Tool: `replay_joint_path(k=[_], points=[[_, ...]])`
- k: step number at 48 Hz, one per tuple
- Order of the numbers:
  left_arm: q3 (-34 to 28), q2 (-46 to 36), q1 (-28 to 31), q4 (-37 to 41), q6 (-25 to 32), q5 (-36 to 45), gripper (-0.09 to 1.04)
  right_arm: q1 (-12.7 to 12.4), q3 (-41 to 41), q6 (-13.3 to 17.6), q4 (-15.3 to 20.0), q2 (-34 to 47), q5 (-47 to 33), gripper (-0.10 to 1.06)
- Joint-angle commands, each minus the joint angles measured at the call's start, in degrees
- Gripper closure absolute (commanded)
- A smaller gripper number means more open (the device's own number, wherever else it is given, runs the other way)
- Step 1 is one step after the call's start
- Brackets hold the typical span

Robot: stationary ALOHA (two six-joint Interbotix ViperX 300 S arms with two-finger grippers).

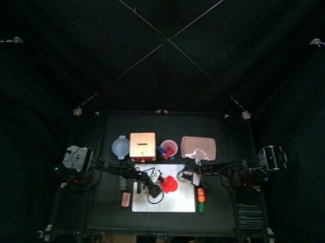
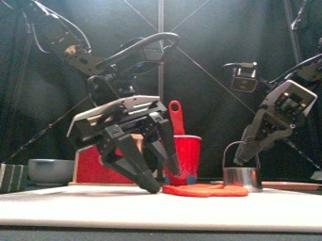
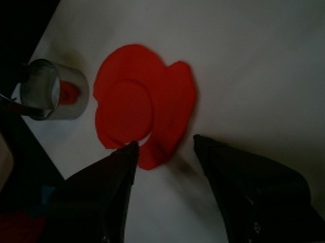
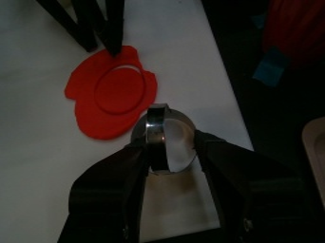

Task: Get the cutter from the drawer then cut the dough then place the extra dough in the bowl
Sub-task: Place the extra dough in the bowl

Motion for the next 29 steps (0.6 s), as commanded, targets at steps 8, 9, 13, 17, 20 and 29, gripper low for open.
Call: replay_joint_path(k=[8,9,13,17,20,29], points=[[1.4,-7.3,0.6,-22.5,-5.6,-1.4,0.08,0.1,-0.8,0.0,0.7,-0.4,-0.1,0.18],[1.6,-7.6,0.6,-24.5,-6.1,-1.4,0.08,0.1,-0.8,0.0,0.6,-0.3,-0.1,0.18],[2.4,-7.9,0.7,-36.9,-9.0,-0.7,0.08,0.1,-1.0,0.0,0.4,0.3,-0.1,0.18],[2.0,-7.5,1.1,-50.6,-12.7,-0.4,0.07,0.1,-1.1,-0.1,0.4,0.6,-0.1,0.18],[2.3,-6.9,1.3,-60.6,-15.6,-0.3,0.07,0.2,-1.3,-0.1,0.4,0.9,-0.1,0.18],[2.6,-5.7,2.1,-74.8,-20.7,-2.8,0.07,0.2,-2.0,-0.1,-0.3,1.4,-0.1,0.18]])
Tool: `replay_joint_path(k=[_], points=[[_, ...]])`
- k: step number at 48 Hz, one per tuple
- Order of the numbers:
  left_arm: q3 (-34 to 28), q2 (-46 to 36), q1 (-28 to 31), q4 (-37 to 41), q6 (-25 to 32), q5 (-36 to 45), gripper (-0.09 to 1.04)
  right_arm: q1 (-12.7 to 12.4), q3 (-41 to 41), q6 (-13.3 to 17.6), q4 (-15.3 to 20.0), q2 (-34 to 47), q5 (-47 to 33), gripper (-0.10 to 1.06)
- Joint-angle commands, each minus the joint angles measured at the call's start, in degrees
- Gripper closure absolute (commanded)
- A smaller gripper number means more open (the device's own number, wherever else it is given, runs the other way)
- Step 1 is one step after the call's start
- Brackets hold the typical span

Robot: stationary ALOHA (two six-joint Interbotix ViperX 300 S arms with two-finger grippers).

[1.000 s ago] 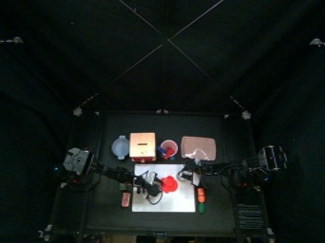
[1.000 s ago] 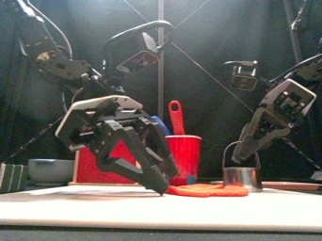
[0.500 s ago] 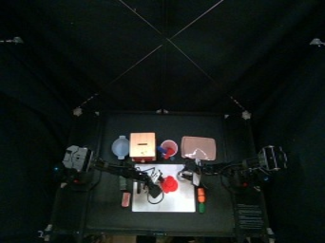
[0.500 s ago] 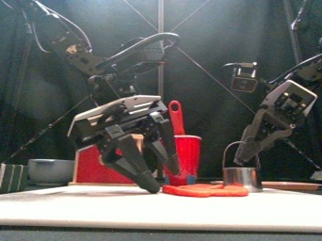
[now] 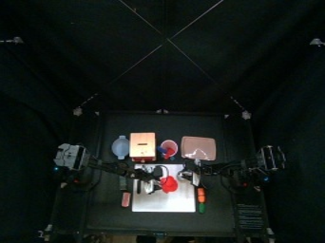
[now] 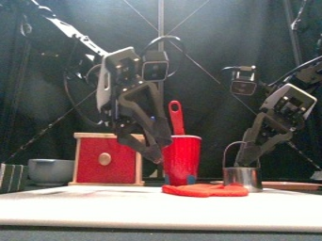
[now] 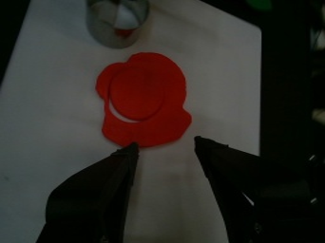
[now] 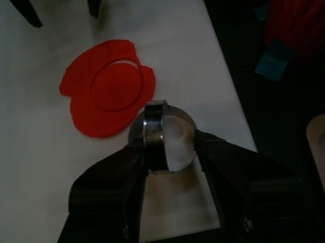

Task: Get the cutter from the drawer then cut the dough then place the extra dough in the bowl
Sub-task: Place the extra dough in the bowl

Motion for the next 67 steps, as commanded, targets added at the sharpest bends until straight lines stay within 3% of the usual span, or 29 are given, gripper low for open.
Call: replay_joint_path(k=[1,21,53,63,67], points=[[-0.4,-0.6,1.0,-6.2,-2.3,-2.2,0.07,0.1,-1.3,-0.1,-0.1,-0.5,-0.2,0.18],[0.6,2.2,1.3,-10.0,-11.8,-4.5,0.08,0.9,-1.3,-0.2,-0.2,0.1,-0.2,0.18],[-2.5,6.8,1.6,-9.8,-13.0,-3.9,0.09,0.9,-1.3,-0.1,-0.5,1.7,-0.2,0.18],[-1.2,7.1,2.1,-10.0,-13.0,-3.6,0.27,0.9,-1.3,-0.1,-0.5,1.7,-0.2,0.18],[-1.3,7.5,2.0,-10.0,-13.0,-3.5,0.28,0.8,-1.3,-0.1,-0.6,1.7,-0.2,0.18]])
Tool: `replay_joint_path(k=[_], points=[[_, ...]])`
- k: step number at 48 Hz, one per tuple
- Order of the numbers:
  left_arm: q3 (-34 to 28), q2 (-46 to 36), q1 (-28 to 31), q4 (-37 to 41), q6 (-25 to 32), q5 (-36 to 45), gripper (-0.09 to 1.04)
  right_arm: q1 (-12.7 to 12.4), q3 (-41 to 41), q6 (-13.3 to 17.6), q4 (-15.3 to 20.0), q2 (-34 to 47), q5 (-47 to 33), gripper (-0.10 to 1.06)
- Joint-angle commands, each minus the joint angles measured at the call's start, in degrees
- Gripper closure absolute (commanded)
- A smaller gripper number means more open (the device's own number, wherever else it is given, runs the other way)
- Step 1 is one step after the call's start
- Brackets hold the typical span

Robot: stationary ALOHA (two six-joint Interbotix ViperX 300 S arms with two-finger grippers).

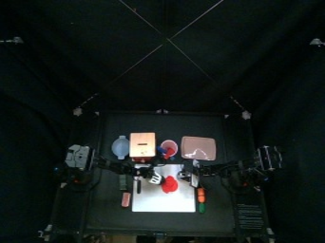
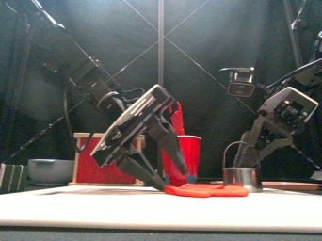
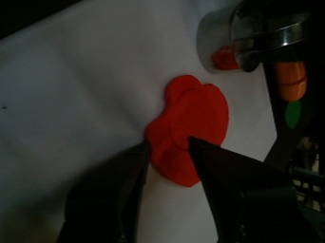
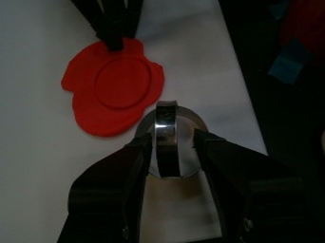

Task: Get the cutter from the drawer then cut the dough then place the extra dough in the bowl
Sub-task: Place the extra dough in the bowl

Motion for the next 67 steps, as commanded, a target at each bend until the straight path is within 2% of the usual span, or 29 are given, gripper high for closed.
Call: replay_joint_path(k=[1,22,26,30,34,41,52,59,63,67], points=[[0.3,0.4,0.3,-0.3,-0.2,0.3,0.28,-0.1,-0.6,0.1,0.1,-0.5,-0.1,0.18],[-0.5,2.1,0.3,-0.1,-0.4,1.3,0.32,-0.4,-0.5,0.0,0.1,-0.4,-0.1,0.18],[-0.4,2.1,0.3,0.0,-0.4,1.3,0.37,-0.4,-0.6,0.0,0.1,-0.4,-0.1,0.18],[-0.4,2.0,0.3,0.2,-0.4,1.3,0.47,-0.4,-0.6,0.0,0.1,-0.4,-0.1,0.18],[-0.3,1.5,0.3,1.1,-0.4,0.9,0.5,-0.4,-0.7,0.0,0.1,-0.4,-0.1,0.18],[1.8,-4.0,0.3,4.2,-0.3,-1.3,0.5,-0.4,-0.8,0.0,0.2,-0.4,-0.1,0.18],[8.6,-15.9,1.1,6.0,-0.3,-4.8,0.5,-0.4,-1.3,0.0,0.1,-0.4,0.9,0.18],[9.9,-17.4,1.2,6.4,0.2,-4.5,0.49,-0.5,-1.3,0.0,0.1,-0.4,1.1,0.18],[8.5,-15.1,0.9,12.3,0.9,-2.9,0.47,-0.5,-1.3,-0.2,0.1,-0.5,1.1,0.18],[5.6,-12.0,0.8,24.6,1.1,-0.4,0.38,-0.6,-1.4,-0.4,0.1,-0.4,1.1,0.18]])
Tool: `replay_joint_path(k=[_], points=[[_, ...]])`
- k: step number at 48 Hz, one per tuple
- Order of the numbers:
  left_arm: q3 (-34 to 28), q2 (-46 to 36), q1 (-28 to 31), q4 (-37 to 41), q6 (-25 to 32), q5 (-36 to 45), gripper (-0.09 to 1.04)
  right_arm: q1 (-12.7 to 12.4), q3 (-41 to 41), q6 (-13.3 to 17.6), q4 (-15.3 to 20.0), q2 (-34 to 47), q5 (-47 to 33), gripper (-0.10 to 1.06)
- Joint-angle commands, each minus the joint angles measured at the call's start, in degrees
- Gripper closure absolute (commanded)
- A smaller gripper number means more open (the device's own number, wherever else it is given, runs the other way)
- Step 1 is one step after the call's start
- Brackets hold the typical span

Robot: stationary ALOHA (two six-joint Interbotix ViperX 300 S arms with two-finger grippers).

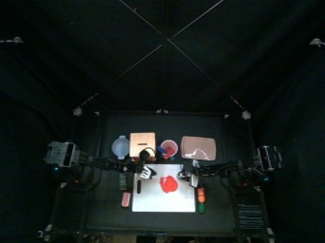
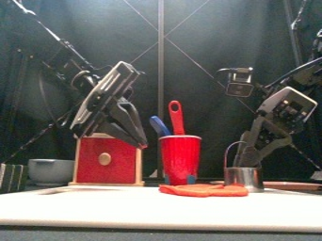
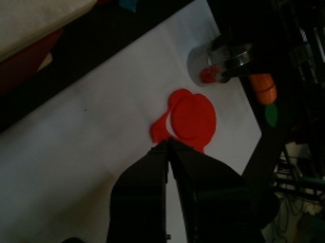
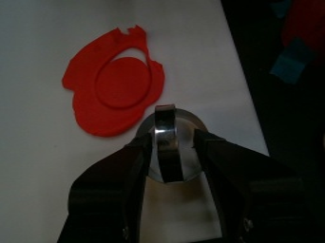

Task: Get the cutter from the drawer then cut the dough then place the extra dough in the bowl
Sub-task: Place the extra dough in the bowl

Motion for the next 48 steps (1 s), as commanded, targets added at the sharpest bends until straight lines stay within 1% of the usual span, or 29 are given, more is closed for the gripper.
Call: replay_joint_path(k=[1,3,8,13,19,24,30,41,48], points=[[-4.0,2.0,-0.2,11.7,-0.1,1.8,0.36,-0.3,-0.8,-0.1,0.1,-0.6,-0.2,0.18],[-5.3,3.4,-0.2,14.5,-0.4,2.6,0.3,-0.2,-0.8,0.0,0.1,-0.6,-0.2,0.18],[-7.5,5.6,-0.1,17.2,0.5,4.1,0.16,0.0,-0.8,0.3,0.2,-0.6,0.4,0.18],[-7.1,6.2,-0.3,25.4,0.4,3.9,0.07,0.0,-0.8,0.3,0.1,-0.6,0.5,0.18],[-8.5,6.5,-0.4,27.2,0.4,3.9,0.07,0.0,-0.8,0.3,0.1,-0.3,0.5,0.18],[-10.1,8.1,-1.4,31.5,0.7,4.4,0.07,0.0,-0.8,0.2,0.1,0.3,0.5,0.18],[-11.3,9.1,-3.2,42.1,0.6,5.0,0.07,0.0,-0.8,0.3,0.2,0.7,0.5,0.18],[-11.3,8.9,-4.8,63.1,0.5,4.9,0.07,0.1,-0.8,0.3,0.1,0.9,0.5,0.18],[-12.4,9.8,-4.7,71.1,0.6,4.6,0.07,0.1,-0.9,0.3,0.1,1.1,0.5,0.18]])
